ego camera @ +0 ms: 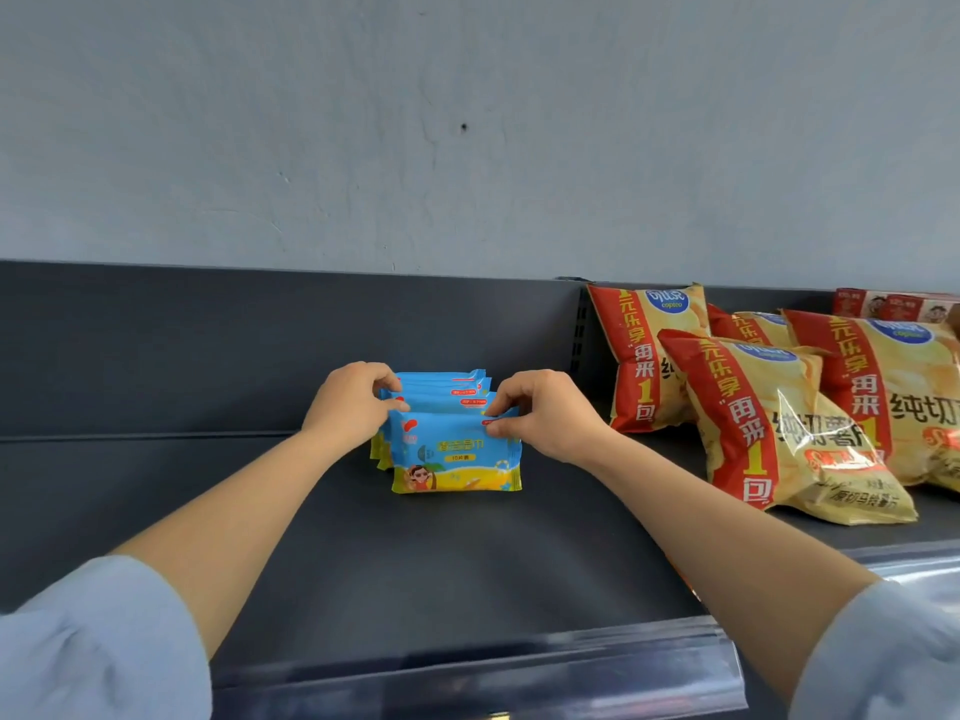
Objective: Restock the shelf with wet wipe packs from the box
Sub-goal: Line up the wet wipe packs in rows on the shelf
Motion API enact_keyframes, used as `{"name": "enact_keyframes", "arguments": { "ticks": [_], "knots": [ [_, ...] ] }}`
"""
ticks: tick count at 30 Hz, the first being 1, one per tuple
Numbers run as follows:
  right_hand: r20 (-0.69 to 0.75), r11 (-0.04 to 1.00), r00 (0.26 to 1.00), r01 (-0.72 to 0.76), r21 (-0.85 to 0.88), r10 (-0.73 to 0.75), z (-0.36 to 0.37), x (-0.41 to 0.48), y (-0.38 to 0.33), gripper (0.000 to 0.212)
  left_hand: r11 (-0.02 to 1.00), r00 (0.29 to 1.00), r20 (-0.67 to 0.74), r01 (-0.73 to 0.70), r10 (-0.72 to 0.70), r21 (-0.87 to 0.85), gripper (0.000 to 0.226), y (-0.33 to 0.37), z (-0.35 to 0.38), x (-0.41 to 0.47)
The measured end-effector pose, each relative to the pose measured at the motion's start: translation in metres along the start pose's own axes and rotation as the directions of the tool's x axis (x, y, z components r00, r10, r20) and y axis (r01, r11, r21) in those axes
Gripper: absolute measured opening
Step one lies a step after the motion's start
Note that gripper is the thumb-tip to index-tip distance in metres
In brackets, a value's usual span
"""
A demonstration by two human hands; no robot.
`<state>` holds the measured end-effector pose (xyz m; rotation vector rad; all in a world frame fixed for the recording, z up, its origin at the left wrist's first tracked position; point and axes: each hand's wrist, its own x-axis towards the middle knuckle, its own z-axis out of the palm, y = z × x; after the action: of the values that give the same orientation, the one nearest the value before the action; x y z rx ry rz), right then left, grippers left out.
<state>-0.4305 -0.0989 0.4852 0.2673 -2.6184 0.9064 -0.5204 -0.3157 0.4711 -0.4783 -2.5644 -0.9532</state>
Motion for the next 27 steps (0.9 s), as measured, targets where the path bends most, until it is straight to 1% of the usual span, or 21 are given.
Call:
{"name": "enact_keyframes", "arguments": {
  "ticks": [5, 8, 11, 14, 16, 18, 20, 22, 27],
  "knots": [
    [-0.005, 1.0, 1.0, 0.001, -0.022, -0.001, 0.006, 0.005, -0.002, 0.01, 0.998, 0.998, 0.026, -0.056, 0.056, 0.015, 0.019, -0.005, -0.008, -0.001],
    [-0.017, 1.0, 1.0, -0.004, -0.025, 0.004, 0.011, 0.009, -0.005, 0.01, 0.987, 0.995, 0.036, -0.098, 0.094, 0.128, 0.029, -0.006, -0.019, -0.006],
    [-0.037, 0.999, 0.999, -0.004, -0.038, 0.002, 0.018, 0.013, -0.009, 0.011, 0.941, 0.982, 0.131, -0.169, 0.136, 0.292, 0.043, -0.006, -0.031, -0.014],
    [-0.072, 0.997, 0.997, 0.003, -0.071, -0.008, 0.024, 0.016, -0.014, 0.015, 0.887, 0.953, 0.258, -0.252, 0.158, 0.388, 0.052, -0.004, -0.041, -0.022],
    [-0.099, 0.995, 0.995, 0.001, -0.098, -0.011, 0.028, 0.017, -0.017, 0.014, 0.843, 0.939, 0.29, -0.303, 0.184, 0.445, 0.058, -0.002, -0.043, -0.027],
    [-0.125, 0.991, 0.992, 0.003, -0.136, -0.02, 0.032, 0.018, -0.018, 0.013, 0.808, 0.938, 0.276, -0.326, 0.211, 0.49, 0.063, -0.003, -0.042, -0.031],
    [-0.137, 0.985, 0.99, 0.016, -0.173, -0.04, 0.035, 0.019, -0.018, 0.013, 0.794, 0.945, 0.238, -0.319, 0.224, 0.518, 0.063, -0.003, -0.039, -0.033],
    [-0.133, 0.976, 0.989, 0.034, -0.213, -0.064, 0.035, 0.019, -0.017, 0.016, 0.79, 0.954, 0.197, -0.299, 0.228, 0.536, 0.059, -0.003, -0.036, -0.033],
    [-0.142, 0.921, 0.981, 0.069, -0.384, -0.133, 0.033, 0.014, -0.015, 0.026, 0.778, 0.964, 0.138, -0.264, 0.227, 0.57, 0.048, -0.002, -0.029, -0.032]
  ]
}}
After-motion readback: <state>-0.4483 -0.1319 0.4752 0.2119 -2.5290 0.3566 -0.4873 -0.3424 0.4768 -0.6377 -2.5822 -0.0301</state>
